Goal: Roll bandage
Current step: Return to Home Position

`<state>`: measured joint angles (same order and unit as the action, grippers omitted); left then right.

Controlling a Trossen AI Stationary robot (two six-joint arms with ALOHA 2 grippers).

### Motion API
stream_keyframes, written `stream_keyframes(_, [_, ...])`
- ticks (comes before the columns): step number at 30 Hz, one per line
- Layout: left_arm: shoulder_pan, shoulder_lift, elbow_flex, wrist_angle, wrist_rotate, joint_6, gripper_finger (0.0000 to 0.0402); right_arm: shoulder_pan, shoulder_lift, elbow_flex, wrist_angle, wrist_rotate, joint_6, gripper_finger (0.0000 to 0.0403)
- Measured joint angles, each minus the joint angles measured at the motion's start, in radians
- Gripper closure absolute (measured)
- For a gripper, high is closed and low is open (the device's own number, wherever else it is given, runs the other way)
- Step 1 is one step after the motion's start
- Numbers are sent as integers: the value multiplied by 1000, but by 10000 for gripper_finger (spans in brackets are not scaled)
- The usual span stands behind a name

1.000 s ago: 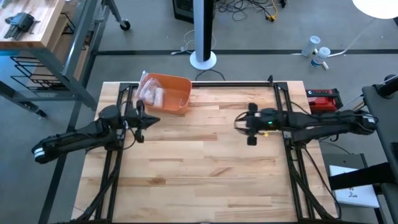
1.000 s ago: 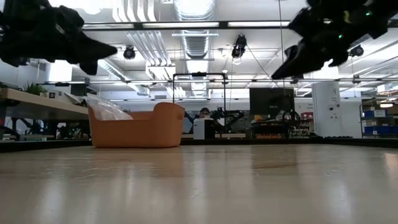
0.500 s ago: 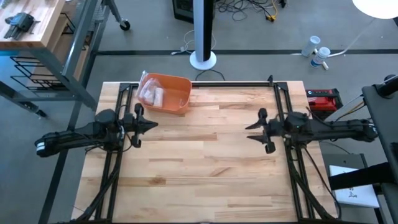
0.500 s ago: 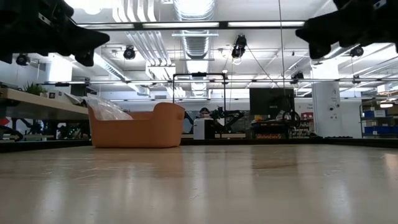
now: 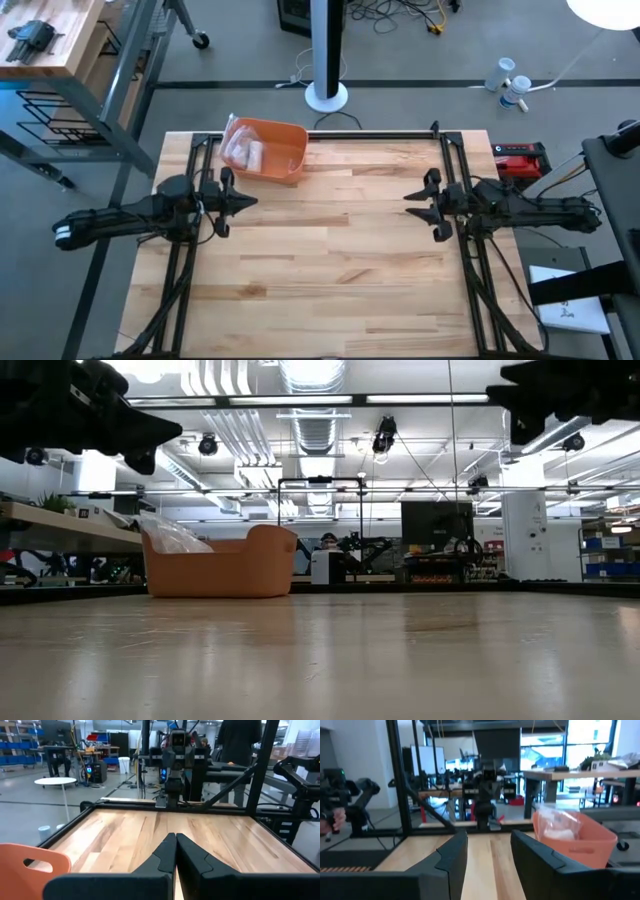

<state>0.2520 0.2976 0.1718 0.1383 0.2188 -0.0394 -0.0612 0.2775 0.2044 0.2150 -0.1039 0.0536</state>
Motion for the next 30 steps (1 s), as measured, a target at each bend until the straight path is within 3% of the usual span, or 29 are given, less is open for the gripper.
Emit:
stream_keyframes(13, [1,52,2,5,-3,4,402,0,7,93,-2,0,-10,243])
stream_keyframes(19, [0,40,2,64,-87,-101,402,0,6,111,1,0,-49,254])
stream_keyframes(25, [-10,28,-18,73,-89,-155,402,0,14,7,36,0,-3,263])
stream_keyframes(30, [-65,-30,-164,334,-77,-161,402,0,29,-128,252,1,112,268])
